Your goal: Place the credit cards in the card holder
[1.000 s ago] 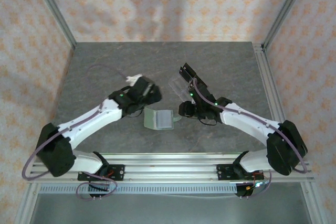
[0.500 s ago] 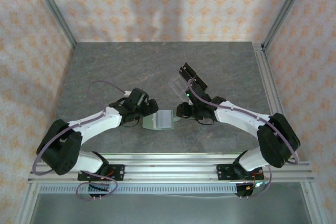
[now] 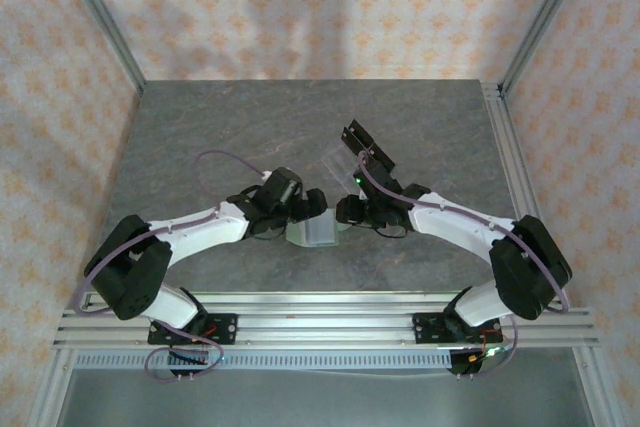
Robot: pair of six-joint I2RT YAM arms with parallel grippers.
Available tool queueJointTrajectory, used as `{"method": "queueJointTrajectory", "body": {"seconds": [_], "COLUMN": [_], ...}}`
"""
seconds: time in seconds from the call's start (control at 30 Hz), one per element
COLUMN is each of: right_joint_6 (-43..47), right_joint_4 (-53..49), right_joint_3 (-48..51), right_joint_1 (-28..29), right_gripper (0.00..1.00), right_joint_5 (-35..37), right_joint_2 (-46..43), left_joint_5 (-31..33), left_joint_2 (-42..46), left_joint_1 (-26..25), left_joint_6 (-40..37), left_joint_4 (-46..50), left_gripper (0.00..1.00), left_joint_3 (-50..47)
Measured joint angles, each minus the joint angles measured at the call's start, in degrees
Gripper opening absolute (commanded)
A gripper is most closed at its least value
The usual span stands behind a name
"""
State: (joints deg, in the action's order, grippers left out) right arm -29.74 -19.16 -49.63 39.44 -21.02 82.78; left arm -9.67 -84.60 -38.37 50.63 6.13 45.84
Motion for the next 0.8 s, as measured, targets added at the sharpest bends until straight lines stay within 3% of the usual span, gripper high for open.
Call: {"method": "queueJointTrajectory", "body": {"seconds": [0.37, 0.53, 0.67, 0.8], "right_joint_6": [0.0, -0.3, -0.5, -1.7], "right_joint_4": [-3.2, -5.4, -3.8, 2.1], "right_joint_3": [1.2, 5.4, 8.7, 12.5], "right_joint_1": [-1.7, -1.8, -1.0, -0.2], "right_gripper": [0.45, 0.28, 0.11, 0.02], "right_joint_5": [4.8, 6.4, 2.9, -0.2], "right_joint_2": [-0.3, -5.0, -11.3, -14.0], "left_joint_5": [2.8, 2.6, 3.8, 4.8], "left_joint_2": [-7.6, -12.3, -15.3, -15.8], "left_joint_1": [-6.1, -8.3, -9.2, -9.6], "left_joint_6": [2.1, 2.9, 3.7, 4.1], "left_joint_4": [-0.3, -1.4, -2.4, -2.8], "left_gripper": [1.00, 1.00, 1.00, 1.00], "left_joint_3": [7.8, 10.1, 10.8, 10.9]}}
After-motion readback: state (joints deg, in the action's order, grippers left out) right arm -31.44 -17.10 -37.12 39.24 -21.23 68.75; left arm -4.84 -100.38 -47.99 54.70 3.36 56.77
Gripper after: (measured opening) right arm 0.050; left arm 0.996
